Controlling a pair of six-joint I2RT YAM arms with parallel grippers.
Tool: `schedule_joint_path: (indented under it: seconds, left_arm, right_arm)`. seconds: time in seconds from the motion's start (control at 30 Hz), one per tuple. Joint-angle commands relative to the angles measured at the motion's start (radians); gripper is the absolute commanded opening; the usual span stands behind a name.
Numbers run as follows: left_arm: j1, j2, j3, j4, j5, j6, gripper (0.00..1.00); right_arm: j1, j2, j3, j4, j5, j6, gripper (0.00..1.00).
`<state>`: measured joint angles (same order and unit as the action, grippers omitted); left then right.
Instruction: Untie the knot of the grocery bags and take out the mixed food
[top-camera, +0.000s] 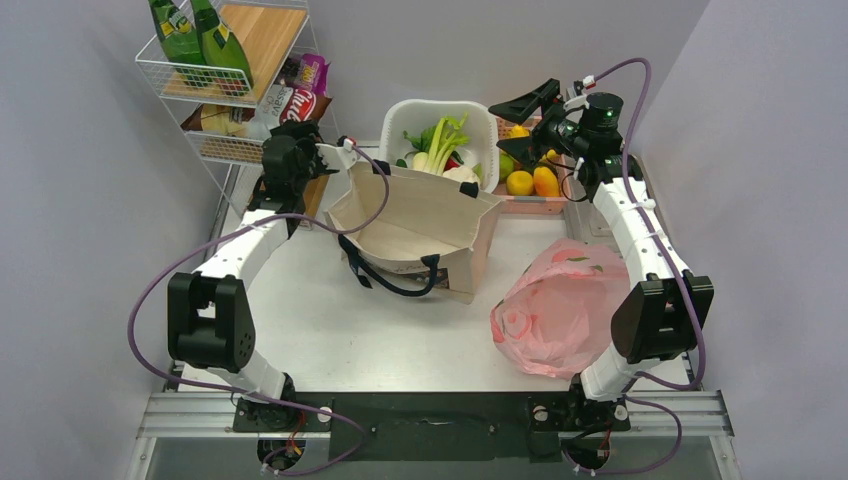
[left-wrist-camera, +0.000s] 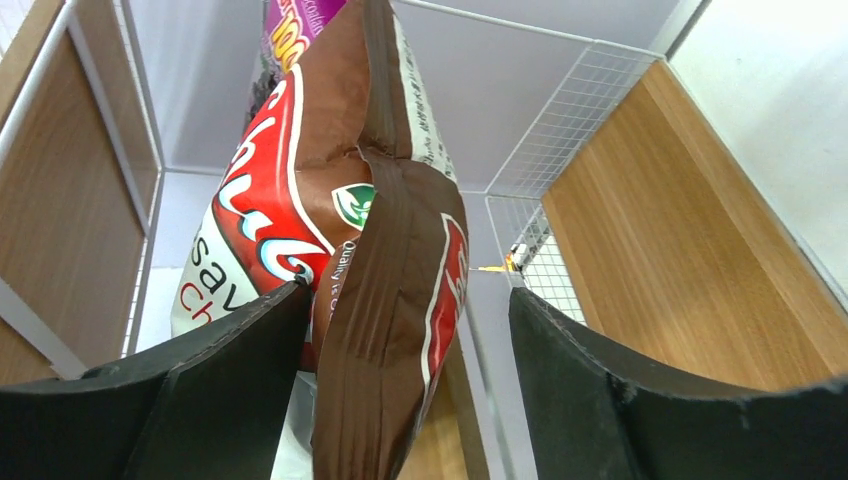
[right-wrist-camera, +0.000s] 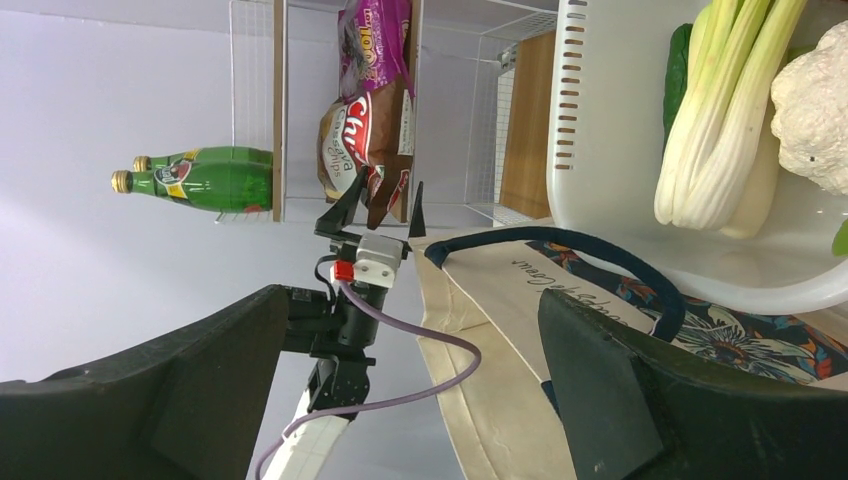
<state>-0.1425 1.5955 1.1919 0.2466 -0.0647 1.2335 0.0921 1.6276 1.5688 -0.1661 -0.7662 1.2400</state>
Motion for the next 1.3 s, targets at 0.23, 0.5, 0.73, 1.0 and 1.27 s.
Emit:
schedule_joint_path:
  seconds: [0.23, 0.5, 0.73, 1.0, 1.27]
  left_arm:
    - [-0.005, -0.113, -0.012, -0.154, 0.061, -0.082, 0.75]
    - [-0.031, -0.179, -0.044, -0.157, 0.076, -0.082, 0.76]
    - [-0.059, -0.207, -0.002, -0.168, 0.045, -0.085, 0.77]
    - [-0.081, -0.269, 0.07, -0.388, 0.183, -0.147, 0.77]
    - [-0.122, -0.341, 0.132, -0.606, 0.315, -0.254, 0.77]
  right_arm:
    - [-0.004, -0.037, 0.007, 0.04, -0.001, -0.009, 0.91]
    - [-0.005, -0.039, 0.0, 0.054, -0.005, -0.002, 0.91]
    - [-0.003, -0.037, -0.006, 0.069, -0.01, 0.005, 0.91]
    - [-0.008, -0.044, -0.015, 0.071, -0.004, -0.024, 0.91]
    - [-0.026, -0.046, -0.001, 0.04, 0.001, -0.117, 0.91]
